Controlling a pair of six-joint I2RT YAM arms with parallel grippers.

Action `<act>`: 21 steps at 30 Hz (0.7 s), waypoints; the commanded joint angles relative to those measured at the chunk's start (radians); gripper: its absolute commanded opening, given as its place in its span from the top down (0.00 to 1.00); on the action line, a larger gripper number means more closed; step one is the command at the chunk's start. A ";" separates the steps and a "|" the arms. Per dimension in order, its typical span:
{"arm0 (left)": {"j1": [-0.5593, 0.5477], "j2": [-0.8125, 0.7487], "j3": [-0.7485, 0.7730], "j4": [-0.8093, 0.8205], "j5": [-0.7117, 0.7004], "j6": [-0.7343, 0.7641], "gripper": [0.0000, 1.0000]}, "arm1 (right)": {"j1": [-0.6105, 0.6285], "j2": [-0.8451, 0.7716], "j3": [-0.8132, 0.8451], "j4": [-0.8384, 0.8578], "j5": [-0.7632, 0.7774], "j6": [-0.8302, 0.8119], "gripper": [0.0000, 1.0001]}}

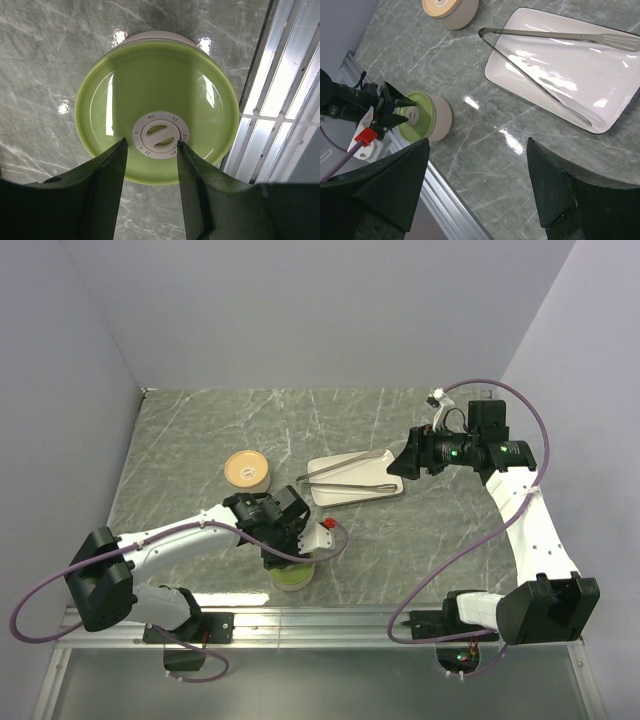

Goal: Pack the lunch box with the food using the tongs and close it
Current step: Put the lid back on the lunch box, then move the lunch box

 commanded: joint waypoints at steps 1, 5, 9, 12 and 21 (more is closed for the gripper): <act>0.001 0.014 0.005 -0.046 -0.002 0.024 0.49 | -0.005 0.001 0.036 0.000 -0.001 -0.014 0.15; -0.002 0.010 0.192 -0.147 -0.002 0.058 0.42 | -0.012 0.000 0.049 0.001 0.005 -0.010 0.14; -0.071 0.058 0.315 -0.239 -0.068 0.112 0.35 | -0.073 0.001 0.056 0.036 -0.027 0.035 0.12; -0.135 0.102 0.377 -0.267 -0.085 0.120 0.33 | -0.164 0.013 0.073 0.043 -0.097 0.069 0.10; -0.304 0.331 0.486 -0.247 -0.173 0.089 0.29 | -0.437 0.053 0.121 0.119 -0.305 0.205 0.10</act>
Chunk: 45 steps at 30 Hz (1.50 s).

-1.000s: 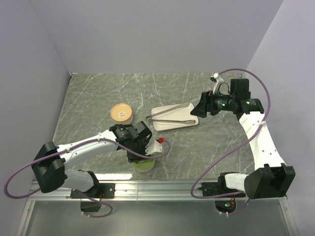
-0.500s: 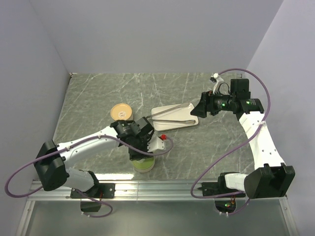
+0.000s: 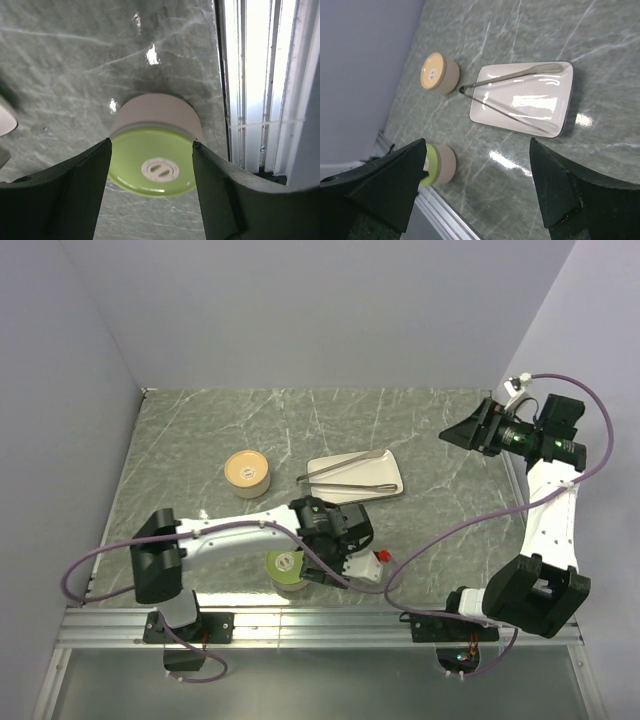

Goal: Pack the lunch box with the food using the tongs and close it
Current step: Move the lunch box

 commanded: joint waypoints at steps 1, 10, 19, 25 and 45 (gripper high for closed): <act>-0.039 0.069 0.051 -0.002 -0.056 0.020 0.28 | -0.067 -0.007 0.046 0.057 -0.117 0.069 0.10; -0.152 0.135 -0.131 0.154 -0.246 0.167 0.26 | -0.081 -0.021 -0.002 0.071 -0.141 0.075 0.10; -0.157 0.111 -0.375 0.258 -0.398 0.270 0.26 | -0.081 -0.010 0.004 0.062 -0.154 0.071 0.10; -0.056 0.079 -0.481 0.292 -0.444 0.314 0.26 | -0.081 -0.001 0.013 0.045 -0.157 0.058 0.10; 0.430 -0.050 -0.697 0.605 -0.562 0.799 0.28 | -0.081 0.006 0.019 0.057 -0.160 0.075 0.10</act>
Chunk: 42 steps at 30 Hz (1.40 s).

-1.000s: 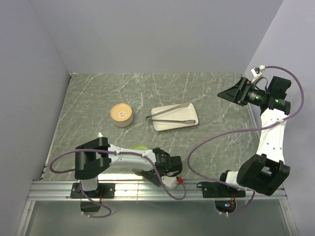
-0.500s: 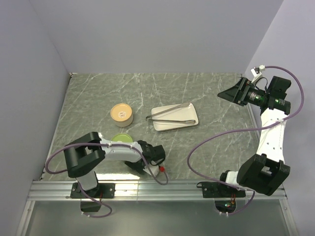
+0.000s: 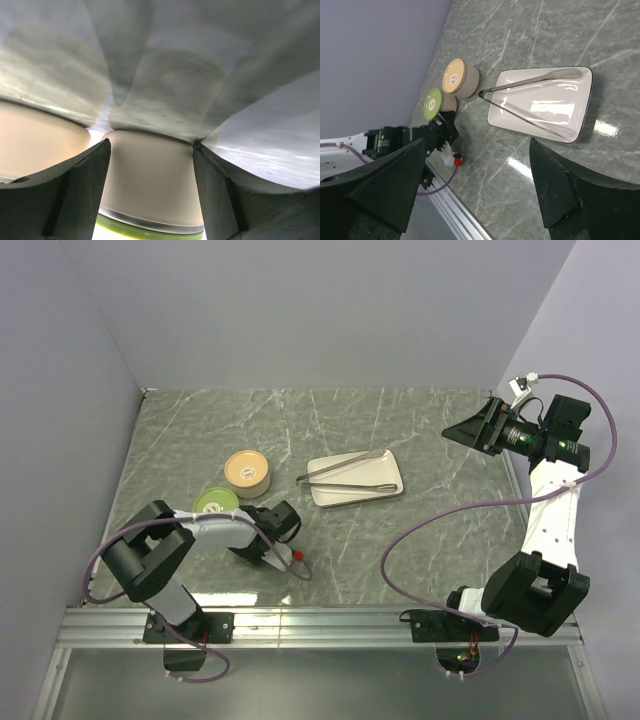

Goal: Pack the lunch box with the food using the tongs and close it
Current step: Move the lunch box

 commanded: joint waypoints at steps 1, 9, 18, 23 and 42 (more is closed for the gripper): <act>0.080 -0.005 -0.022 0.139 0.003 0.159 0.28 | -0.004 -0.005 0.024 0.023 -0.026 0.007 0.10; 0.223 0.053 0.038 0.234 -0.008 0.273 0.29 | -0.004 -0.005 0.018 0.024 -0.024 0.005 0.10; 0.369 0.066 0.025 0.363 0.021 0.417 0.30 | -0.004 -0.011 0.022 0.010 -0.023 -0.007 0.10; 0.416 0.080 0.059 0.376 0.044 0.425 0.32 | -0.004 -0.015 0.024 -0.002 -0.023 -0.012 0.10; 0.576 -0.134 0.662 -0.568 0.713 -0.359 0.42 | -0.004 -0.043 0.011 0.001 -0.031 -0.003 0.11</act>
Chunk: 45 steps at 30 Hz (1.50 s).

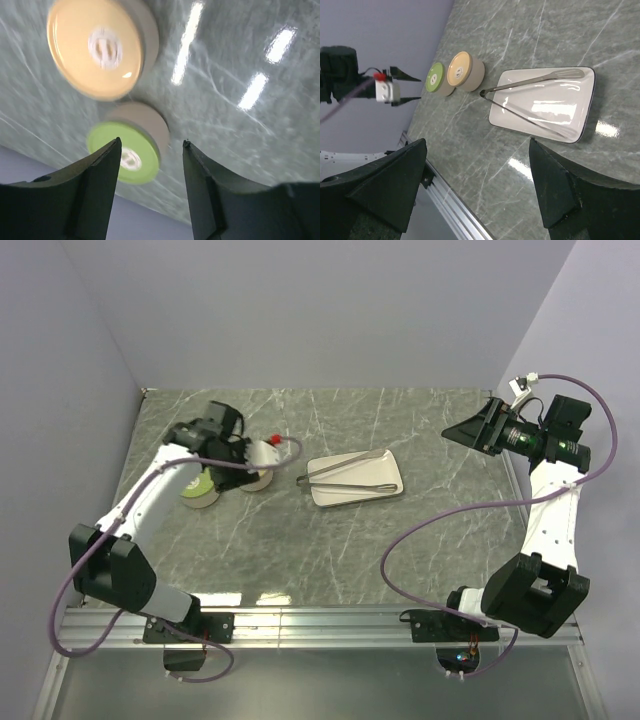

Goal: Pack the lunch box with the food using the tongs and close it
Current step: Move the lunch box

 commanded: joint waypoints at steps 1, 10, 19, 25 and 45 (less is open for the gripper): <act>0.191 0.007 0.065 -0.192 0.156 -0.134 0.41 | -0.004 -0.040 0.010 0.005 -0.023 0.000 0.10; 0.719 0.183 0.151 -0.222 0.252 0.032 0.39 | -0.002 -0.034 0.007 0.011 -0.031 0.005 0.11; 0.784 0.243 0.013 0.011 0.304 0.070 0.35 | -0.002 -0.046 -0.021 0.008 -0.010 -0.014 0.11; 0.783 0.301 -0.017 0.175 0.393 0.059 0.32 | -0.002 -0.034 -0.012 -0.003 -0.006 -0.014 0.11; 0.594 0.375 0.012 0.363 0.427 0.076 0.32 | -0.002 0.006 -0.005 -0.009 0.007 -0.023 0.11</act>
